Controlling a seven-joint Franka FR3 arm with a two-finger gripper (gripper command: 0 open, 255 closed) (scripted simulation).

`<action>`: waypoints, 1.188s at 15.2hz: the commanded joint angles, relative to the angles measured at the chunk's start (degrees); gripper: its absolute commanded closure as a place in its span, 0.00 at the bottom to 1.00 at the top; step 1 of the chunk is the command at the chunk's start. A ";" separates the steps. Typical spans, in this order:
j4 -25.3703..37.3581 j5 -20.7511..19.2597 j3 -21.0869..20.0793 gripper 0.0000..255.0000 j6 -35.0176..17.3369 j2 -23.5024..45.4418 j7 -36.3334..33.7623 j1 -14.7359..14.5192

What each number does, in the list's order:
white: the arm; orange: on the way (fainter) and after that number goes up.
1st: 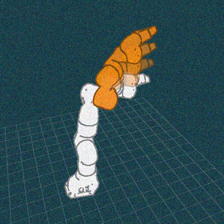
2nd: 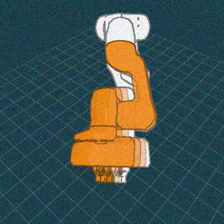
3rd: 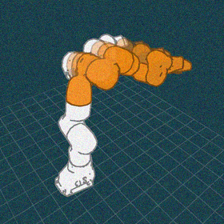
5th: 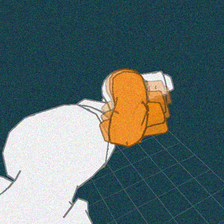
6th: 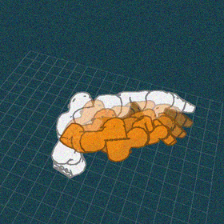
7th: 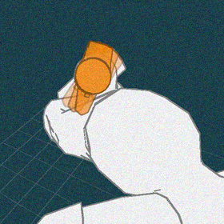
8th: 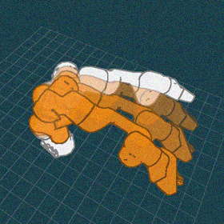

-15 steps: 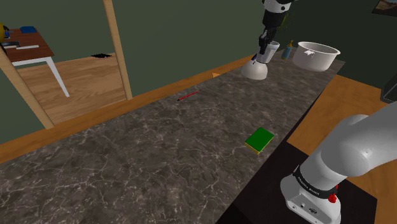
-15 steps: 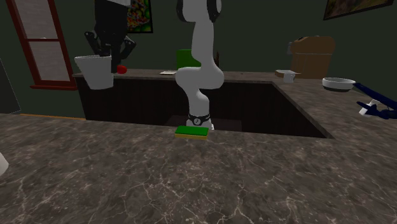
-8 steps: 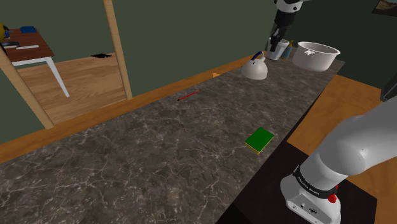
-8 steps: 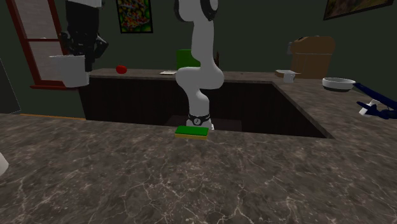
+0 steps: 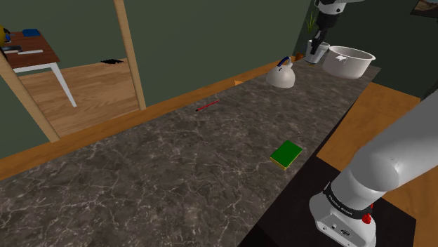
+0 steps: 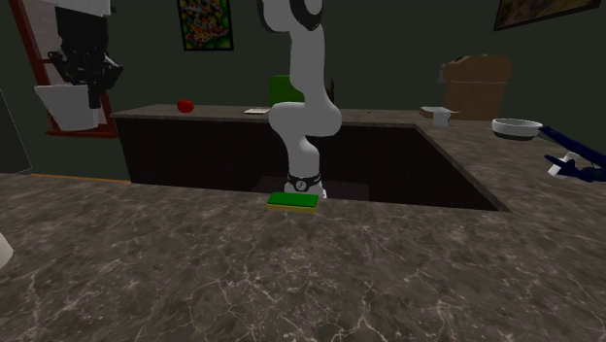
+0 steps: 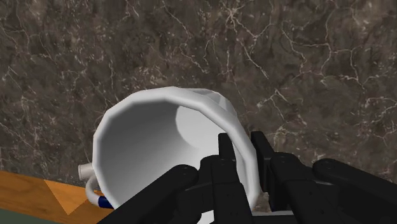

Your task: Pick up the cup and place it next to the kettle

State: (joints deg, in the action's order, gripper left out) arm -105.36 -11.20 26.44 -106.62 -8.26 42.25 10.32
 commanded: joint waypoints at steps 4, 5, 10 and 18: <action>8.15 4.89 4.78 1.00 0.00 7.87 8.79 2.81; 10.03 6.19 5.62 1.00 0.13 9.72 10.59 3.59; 21.21 13.82 8.58 1.00 2.07 20.13 19.46 9.19; 37.02 22.73 8.58 1.00 5.97 33.59 27.36 19.33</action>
State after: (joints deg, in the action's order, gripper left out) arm -68.20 11.31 35.05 -100.22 25.05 69.24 29.36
